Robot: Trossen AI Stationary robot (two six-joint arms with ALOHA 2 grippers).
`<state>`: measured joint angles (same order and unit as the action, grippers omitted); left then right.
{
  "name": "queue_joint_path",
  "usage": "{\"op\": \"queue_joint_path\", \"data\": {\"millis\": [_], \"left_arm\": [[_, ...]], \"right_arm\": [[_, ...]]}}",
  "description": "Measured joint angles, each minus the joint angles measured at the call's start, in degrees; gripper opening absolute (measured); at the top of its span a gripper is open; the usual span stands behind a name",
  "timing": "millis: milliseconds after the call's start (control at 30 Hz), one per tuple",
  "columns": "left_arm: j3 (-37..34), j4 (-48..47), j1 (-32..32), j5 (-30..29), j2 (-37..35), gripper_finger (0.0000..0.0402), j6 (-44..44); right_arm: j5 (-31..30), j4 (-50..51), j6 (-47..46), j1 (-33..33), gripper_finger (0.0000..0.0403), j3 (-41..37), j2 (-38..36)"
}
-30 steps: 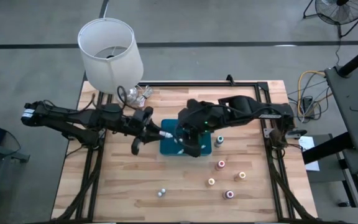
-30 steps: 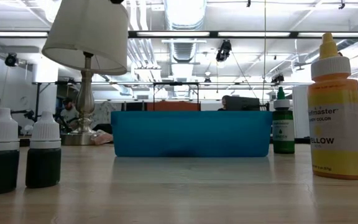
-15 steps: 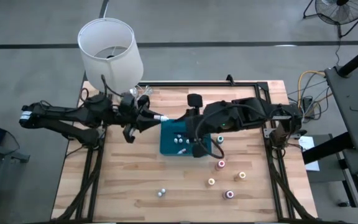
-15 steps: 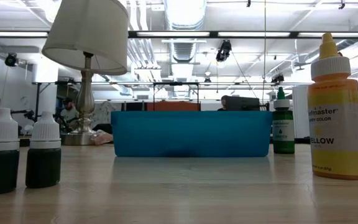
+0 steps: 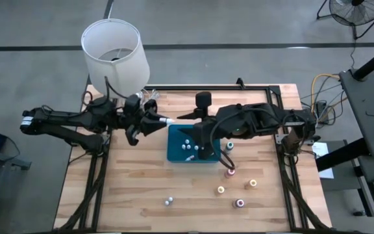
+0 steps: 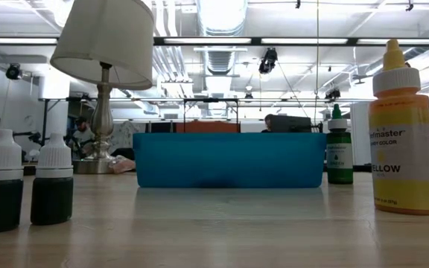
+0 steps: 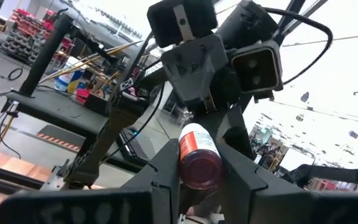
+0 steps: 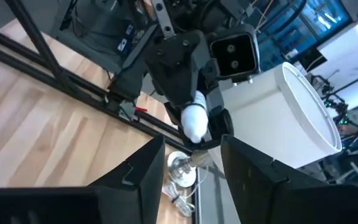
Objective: Pick & Place food coloring
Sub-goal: Put the small orange food coloring bottle into the blue bin
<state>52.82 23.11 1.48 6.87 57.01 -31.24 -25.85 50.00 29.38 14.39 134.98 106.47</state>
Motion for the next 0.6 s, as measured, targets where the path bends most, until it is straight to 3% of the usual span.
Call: {"op": "queue_joint_path", "data": {"millis": [600], "left_arm": [[0.0,3.41,-0.29,2.3,1.74,0.0057,-4.86]], "right_arm": [[1.29,-2.79,5.56,-1.11,0.014,-0.1,0.44]]}}
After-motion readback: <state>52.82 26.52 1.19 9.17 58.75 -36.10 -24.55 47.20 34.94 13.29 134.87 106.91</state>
